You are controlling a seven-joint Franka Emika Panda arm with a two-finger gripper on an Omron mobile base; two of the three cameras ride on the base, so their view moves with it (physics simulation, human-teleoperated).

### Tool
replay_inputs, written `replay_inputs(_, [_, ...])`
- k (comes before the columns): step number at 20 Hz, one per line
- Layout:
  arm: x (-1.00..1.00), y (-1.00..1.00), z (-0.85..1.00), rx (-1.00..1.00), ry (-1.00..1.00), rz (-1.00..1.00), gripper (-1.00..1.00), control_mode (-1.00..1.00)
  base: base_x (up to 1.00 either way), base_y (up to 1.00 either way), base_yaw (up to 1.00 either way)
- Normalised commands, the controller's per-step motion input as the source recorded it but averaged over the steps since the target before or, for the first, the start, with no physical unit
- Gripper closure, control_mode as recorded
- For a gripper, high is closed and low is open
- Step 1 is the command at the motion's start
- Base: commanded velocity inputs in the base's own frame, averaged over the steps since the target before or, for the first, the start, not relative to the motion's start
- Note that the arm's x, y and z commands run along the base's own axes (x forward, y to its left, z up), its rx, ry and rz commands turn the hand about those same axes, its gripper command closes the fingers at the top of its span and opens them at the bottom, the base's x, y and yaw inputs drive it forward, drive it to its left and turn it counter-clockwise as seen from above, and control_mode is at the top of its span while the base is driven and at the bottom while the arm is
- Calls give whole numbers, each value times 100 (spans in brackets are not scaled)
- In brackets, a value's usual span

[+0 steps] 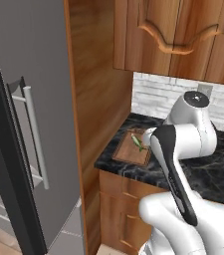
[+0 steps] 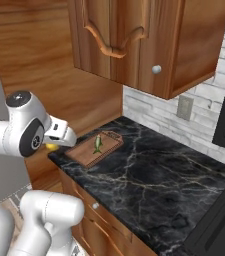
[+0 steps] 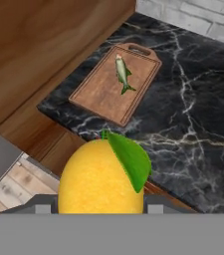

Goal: Retrieve a lemon from the fridge and place it on the cutting board with the fish.

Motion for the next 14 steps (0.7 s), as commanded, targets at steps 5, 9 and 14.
replay_inputs(5, [68,-1,-41,0,0,-2,100,-100,0,0,0])
replay_inputs(9, [60,-10,-49,0,6,7,100,-100,0,0,0])
replay_inputs(14, [53,-21,-46,-4,3,24,100,-100,0,0,0])
